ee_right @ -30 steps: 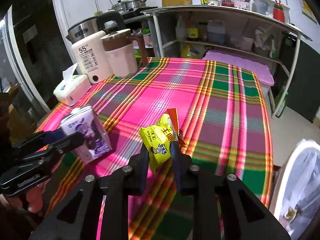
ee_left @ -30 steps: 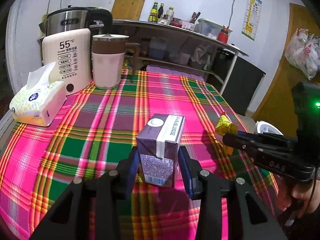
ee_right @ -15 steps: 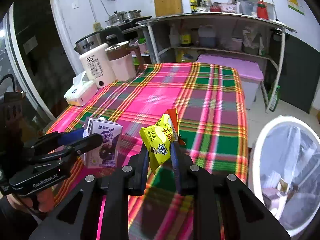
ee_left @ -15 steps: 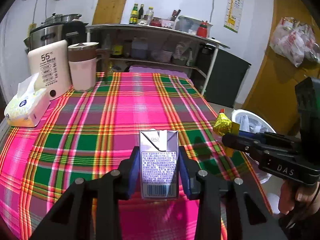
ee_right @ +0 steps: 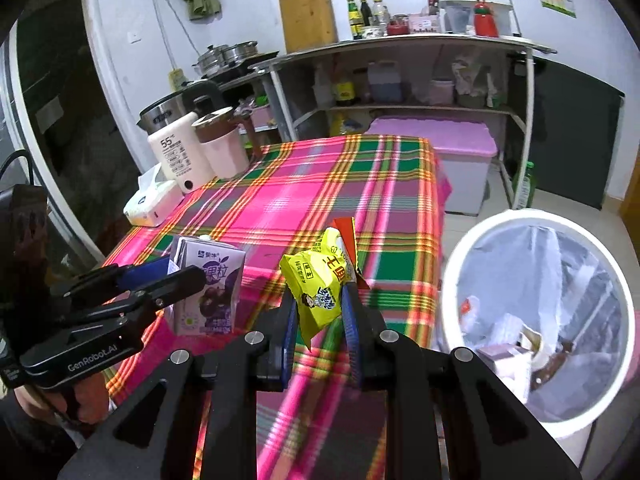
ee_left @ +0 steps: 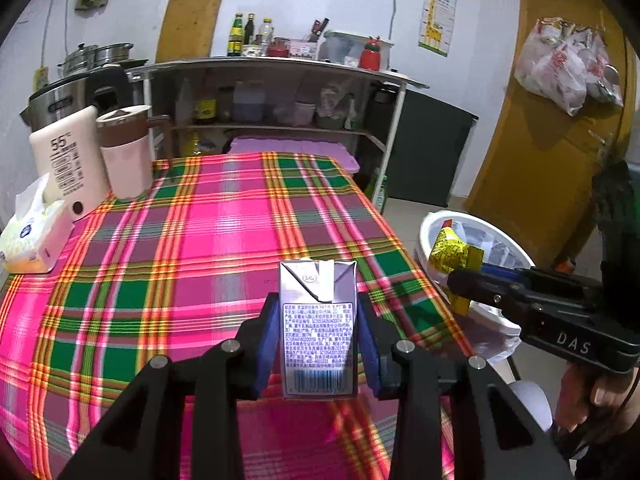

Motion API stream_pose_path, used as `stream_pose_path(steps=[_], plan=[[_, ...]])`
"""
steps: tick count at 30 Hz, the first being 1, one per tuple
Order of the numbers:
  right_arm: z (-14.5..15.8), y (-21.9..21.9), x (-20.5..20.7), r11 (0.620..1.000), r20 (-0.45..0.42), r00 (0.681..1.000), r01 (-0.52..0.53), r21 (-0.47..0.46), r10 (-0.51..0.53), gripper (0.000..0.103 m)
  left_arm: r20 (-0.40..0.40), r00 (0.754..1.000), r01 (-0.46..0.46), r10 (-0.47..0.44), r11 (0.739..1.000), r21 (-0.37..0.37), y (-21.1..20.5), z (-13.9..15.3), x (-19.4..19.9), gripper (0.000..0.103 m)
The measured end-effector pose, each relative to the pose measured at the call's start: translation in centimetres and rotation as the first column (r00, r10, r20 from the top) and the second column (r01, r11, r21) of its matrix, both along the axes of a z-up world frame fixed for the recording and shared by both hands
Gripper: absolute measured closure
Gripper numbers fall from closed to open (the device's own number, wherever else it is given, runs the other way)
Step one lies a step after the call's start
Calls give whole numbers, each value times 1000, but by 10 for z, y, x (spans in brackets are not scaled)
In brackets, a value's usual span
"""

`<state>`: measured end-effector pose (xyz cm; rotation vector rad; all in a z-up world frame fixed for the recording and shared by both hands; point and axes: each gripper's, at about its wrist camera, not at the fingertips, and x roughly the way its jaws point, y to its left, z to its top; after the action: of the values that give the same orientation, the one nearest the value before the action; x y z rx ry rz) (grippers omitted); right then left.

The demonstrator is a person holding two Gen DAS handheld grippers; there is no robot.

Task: Collect trash
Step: 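Carry the milk carton and yellow packet over the bin and open both tools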

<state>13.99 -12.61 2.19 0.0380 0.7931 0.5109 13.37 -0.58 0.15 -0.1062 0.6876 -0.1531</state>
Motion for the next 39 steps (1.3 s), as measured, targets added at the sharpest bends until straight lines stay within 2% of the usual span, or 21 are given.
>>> stream_pose_path(steps=[23, 39], plan=[[0, -107, -10, 973, -4, 973, 230, -7, -230, 80, 11, 978, 207, -207, 978, -4, -105, 12, 30, 65], [-15, -157, -7, 947, -50, 946, 320, -32, -321, 80, -14, 950, 313, -313, 949, -31, -154, 3, 60, 65]])
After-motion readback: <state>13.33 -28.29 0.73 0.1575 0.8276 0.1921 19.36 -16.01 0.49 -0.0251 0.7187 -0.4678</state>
